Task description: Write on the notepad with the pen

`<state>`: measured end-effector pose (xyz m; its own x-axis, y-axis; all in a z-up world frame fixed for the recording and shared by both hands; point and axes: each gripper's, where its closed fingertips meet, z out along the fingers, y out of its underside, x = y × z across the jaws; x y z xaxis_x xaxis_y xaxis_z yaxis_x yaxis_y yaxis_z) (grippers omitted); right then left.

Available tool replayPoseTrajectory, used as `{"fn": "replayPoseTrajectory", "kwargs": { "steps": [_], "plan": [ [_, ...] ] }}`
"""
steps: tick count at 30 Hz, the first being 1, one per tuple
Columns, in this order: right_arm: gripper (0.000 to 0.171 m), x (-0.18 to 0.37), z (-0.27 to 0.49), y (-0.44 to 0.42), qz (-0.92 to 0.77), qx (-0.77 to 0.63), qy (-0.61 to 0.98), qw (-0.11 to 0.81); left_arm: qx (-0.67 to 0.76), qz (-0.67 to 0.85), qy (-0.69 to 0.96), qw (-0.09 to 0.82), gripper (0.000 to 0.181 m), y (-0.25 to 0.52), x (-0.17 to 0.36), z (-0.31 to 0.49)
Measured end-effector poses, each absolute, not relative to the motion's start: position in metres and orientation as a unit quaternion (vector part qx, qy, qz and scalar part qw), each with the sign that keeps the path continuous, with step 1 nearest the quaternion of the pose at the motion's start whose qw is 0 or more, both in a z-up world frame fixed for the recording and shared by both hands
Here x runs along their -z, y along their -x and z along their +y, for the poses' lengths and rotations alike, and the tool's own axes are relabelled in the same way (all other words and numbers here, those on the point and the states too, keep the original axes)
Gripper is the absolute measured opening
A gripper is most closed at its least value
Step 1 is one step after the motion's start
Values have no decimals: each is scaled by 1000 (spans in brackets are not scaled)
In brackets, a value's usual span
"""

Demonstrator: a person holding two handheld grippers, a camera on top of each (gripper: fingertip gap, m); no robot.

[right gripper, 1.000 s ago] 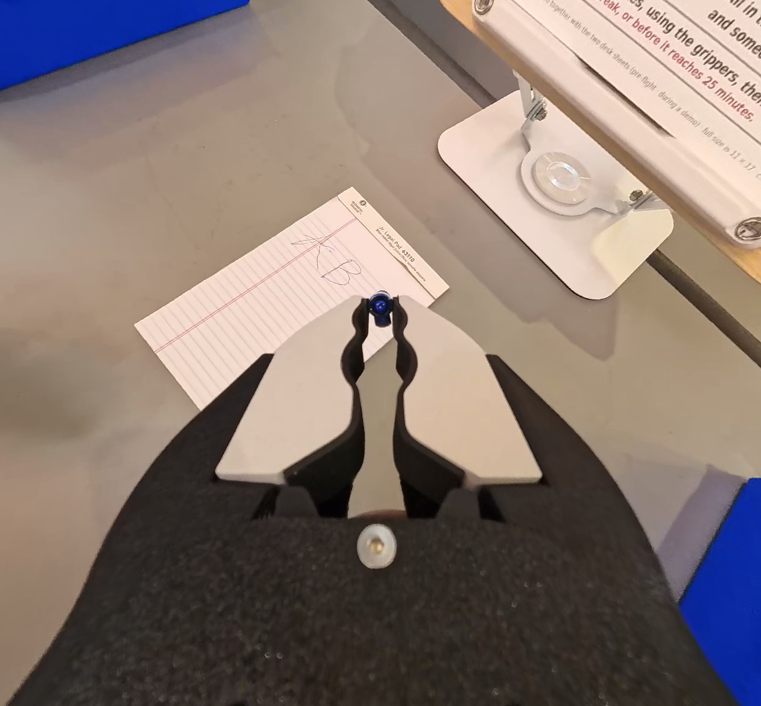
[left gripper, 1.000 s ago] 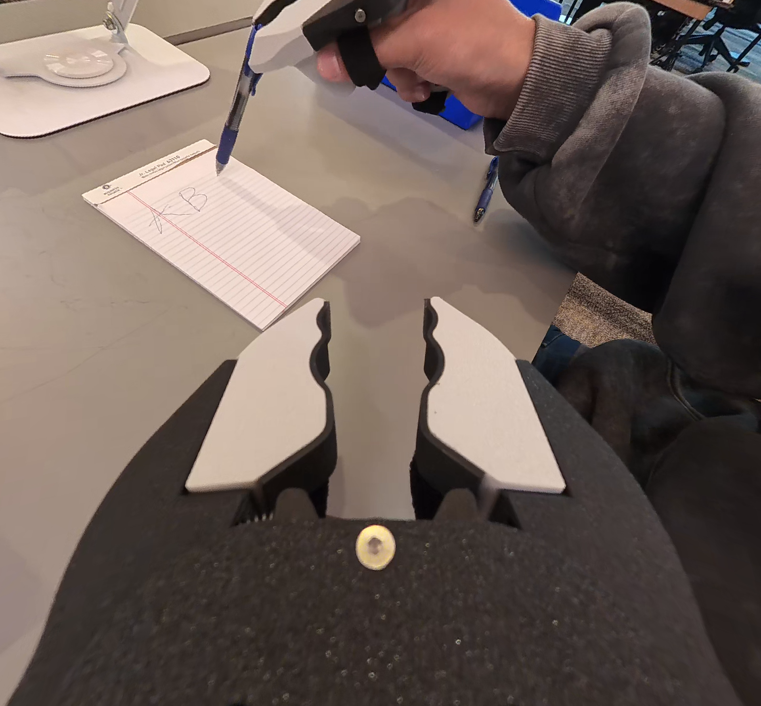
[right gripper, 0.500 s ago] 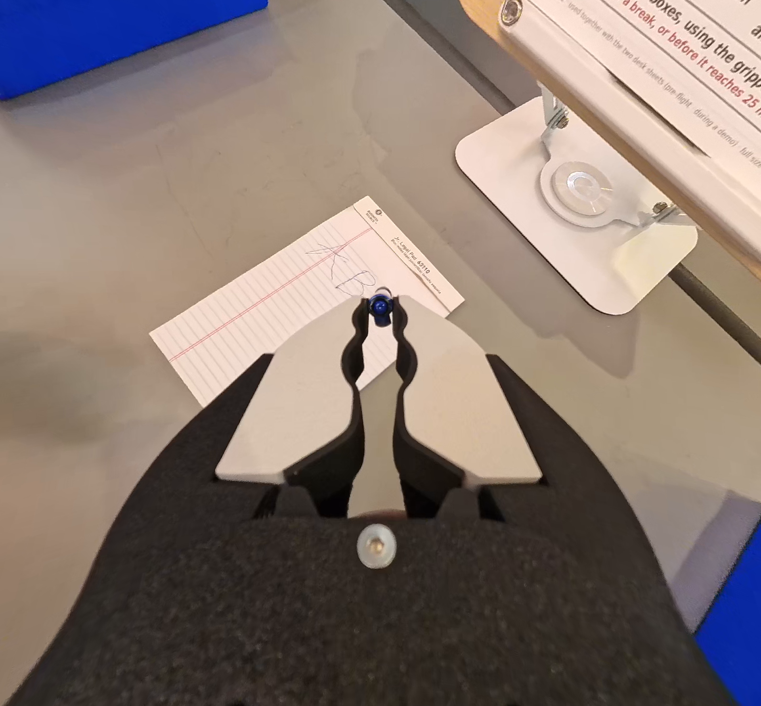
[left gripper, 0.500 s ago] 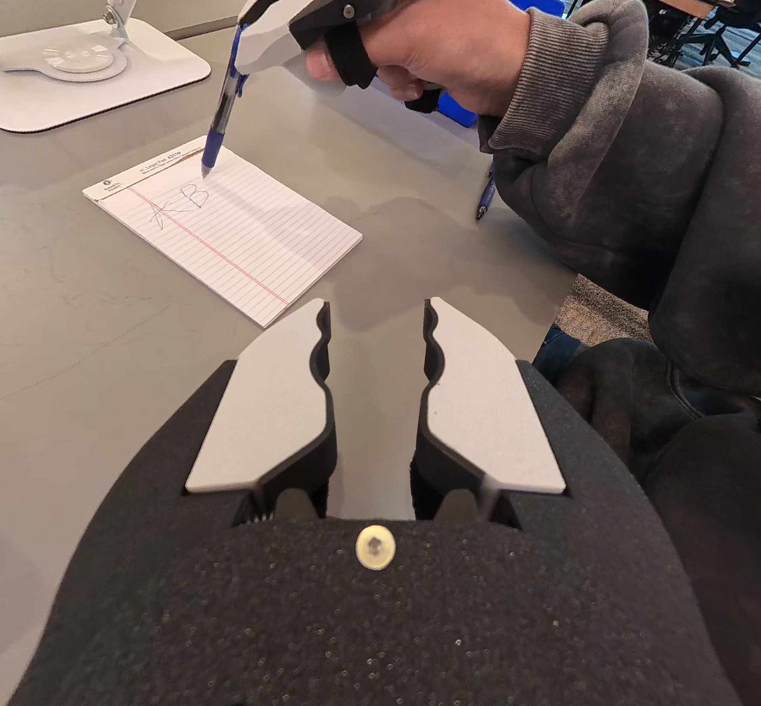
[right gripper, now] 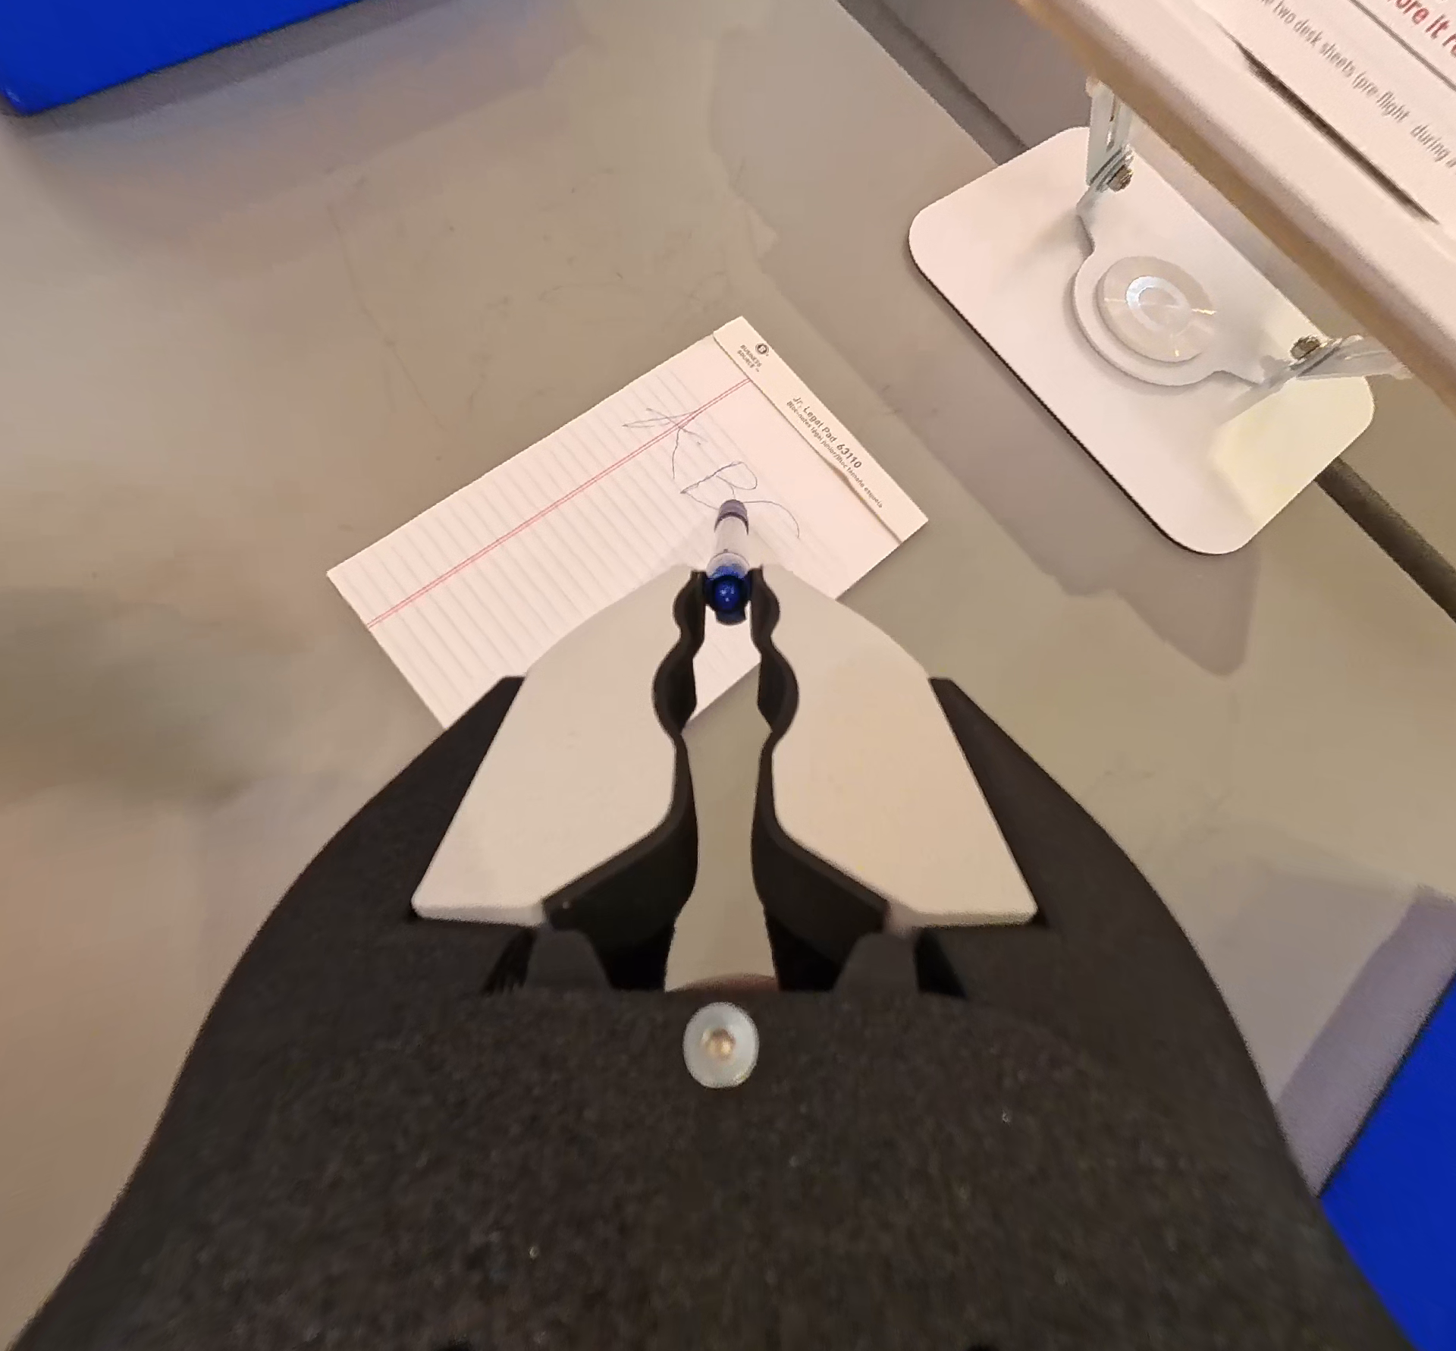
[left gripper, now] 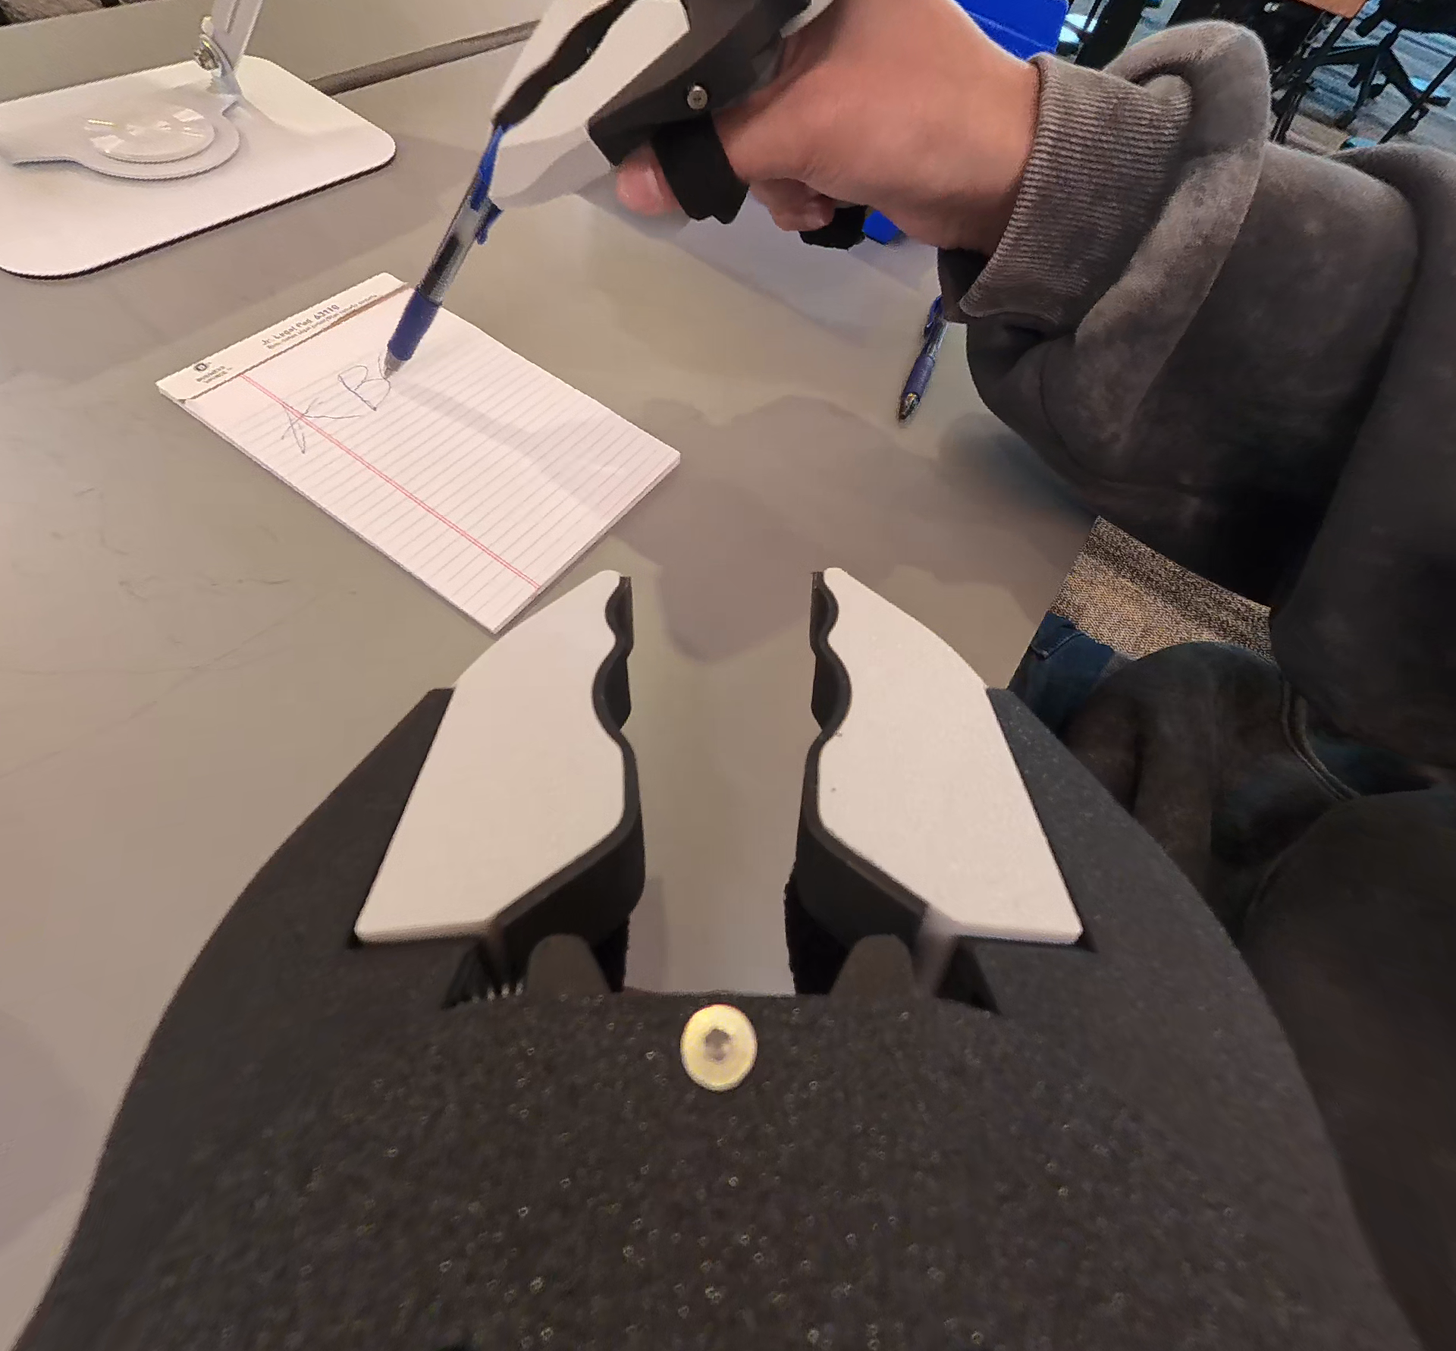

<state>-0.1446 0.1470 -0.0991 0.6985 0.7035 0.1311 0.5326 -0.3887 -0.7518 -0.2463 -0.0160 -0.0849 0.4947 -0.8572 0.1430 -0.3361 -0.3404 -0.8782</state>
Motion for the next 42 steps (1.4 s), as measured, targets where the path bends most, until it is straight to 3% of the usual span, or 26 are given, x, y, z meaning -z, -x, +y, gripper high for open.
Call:
{"fn": "replayPoseTrajectory", "kwargs": {
  "steps": [22, 29, 42],
  "plan": [
    [11, 76, 139, 124, -361, -82, 830, 417, 310, 405, 753, 417, 43, 237, 83, -26],
    [11, 80, 137, 124, -442, -12, 846, 299, 312, 399, 758, 411, 43, 242, 87, -20],
    [11, 70, 167, 120, -450, -34, 853, 261, 320, 385, 760, 415, 43, 253, 83, -11]
  ]
}}
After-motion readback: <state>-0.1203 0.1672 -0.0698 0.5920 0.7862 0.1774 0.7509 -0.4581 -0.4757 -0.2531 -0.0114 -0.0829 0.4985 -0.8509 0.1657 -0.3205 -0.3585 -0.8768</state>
